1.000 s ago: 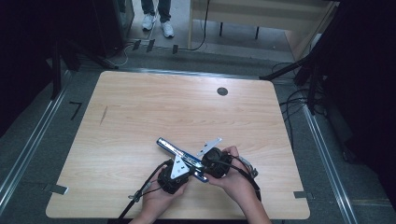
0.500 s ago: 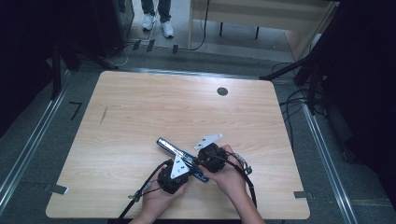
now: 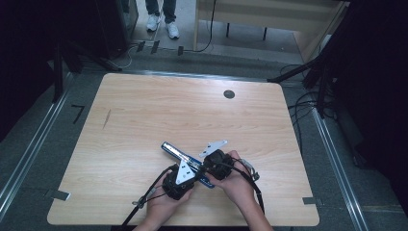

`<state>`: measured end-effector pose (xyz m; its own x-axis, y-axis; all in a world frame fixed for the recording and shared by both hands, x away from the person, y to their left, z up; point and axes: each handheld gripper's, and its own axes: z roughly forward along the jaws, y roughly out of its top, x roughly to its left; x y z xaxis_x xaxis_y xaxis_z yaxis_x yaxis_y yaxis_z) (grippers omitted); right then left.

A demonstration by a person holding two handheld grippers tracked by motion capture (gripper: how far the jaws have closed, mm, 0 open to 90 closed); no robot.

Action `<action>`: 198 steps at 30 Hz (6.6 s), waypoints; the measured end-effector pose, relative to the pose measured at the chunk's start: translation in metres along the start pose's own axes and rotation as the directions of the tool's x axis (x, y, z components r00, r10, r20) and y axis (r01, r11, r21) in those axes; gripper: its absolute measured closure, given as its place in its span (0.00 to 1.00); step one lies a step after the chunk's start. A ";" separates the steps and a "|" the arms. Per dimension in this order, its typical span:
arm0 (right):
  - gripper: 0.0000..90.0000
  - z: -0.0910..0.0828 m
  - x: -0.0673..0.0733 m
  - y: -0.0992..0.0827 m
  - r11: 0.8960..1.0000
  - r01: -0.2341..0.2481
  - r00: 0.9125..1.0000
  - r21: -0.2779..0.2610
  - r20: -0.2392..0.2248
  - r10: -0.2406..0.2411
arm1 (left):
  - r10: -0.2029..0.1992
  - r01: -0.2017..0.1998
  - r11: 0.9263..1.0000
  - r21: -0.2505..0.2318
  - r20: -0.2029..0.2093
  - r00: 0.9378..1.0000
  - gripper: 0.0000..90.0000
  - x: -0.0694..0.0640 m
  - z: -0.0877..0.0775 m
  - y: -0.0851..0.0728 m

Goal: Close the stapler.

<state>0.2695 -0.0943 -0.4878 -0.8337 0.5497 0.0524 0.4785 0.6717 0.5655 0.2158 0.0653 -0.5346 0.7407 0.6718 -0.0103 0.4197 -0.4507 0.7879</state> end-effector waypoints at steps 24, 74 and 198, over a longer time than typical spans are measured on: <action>1.00 -0.011 -0.004 0.006 0.991 -0.047 0.999 -0.125 -0.008 0.047 | -0.071 0.071 0.997 -0.011 0.030 0.997 1.00 0.016 -0.009 0.000; 1.00 0.050 0.004 0.071 0.995 -0.009 1.000 -0.098 -0.005 0.008 | -0.205 0.218 0.975 0.038 -0.204 0.957 1.00 0.088 -0.022 -0.014; 1.00 -0.047 -0.005 0.050 0.914 -0.100 0.994 -0.393 0.011 0.113 | -0.031 0.031 0.999 -0.008 -0.031 0.999 1.00 0.020 -0.005 -0.002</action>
<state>0.2845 -0.0869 -0.4213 -0.7712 0.6275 0.1070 0.4124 0.3645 0.8349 0.2272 0.0826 -0.5337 0.7108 0.7032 -0.0157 0.4382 -0.4253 0.7919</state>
